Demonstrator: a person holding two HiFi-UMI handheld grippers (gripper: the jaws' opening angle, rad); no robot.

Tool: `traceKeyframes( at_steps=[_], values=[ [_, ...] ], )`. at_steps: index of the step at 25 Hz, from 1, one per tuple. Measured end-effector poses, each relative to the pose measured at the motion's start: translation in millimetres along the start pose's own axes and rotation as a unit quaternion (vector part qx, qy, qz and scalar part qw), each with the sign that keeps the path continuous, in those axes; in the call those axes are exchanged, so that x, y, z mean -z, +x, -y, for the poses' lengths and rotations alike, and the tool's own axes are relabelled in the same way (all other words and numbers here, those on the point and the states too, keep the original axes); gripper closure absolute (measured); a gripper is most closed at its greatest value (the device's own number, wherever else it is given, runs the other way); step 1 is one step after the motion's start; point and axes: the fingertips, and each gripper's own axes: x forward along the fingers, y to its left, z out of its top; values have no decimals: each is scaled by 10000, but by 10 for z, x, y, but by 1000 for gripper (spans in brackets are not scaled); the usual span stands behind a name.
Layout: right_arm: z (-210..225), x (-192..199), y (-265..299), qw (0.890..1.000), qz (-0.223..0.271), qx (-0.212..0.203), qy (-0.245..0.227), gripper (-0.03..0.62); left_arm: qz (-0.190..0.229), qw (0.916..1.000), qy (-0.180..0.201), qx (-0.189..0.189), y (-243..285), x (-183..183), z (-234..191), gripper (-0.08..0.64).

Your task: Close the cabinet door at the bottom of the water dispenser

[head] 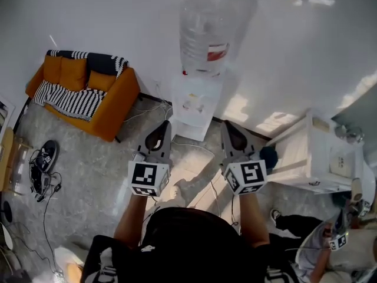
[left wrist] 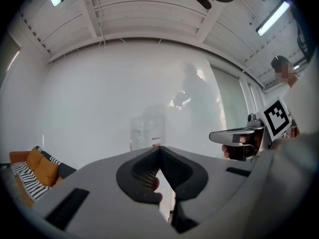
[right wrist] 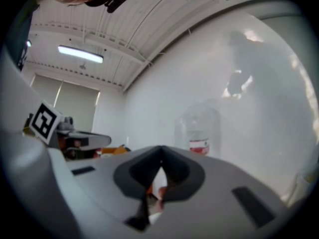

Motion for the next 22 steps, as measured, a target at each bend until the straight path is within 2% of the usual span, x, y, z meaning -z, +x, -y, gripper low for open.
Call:
traceKeyframes(
  at_steps=[14, 22],
  values=[
    [-57, 71, 890, 9997, -133, 223, -22, 558, -15, 9998, 27, 180, 609, 118, -809, 551],
    [-29, 290, 1086, 9989, -403, 252, 35, 558, -194, 9996, -104, 192, 762, 339, -1009, 551]
  ],
)
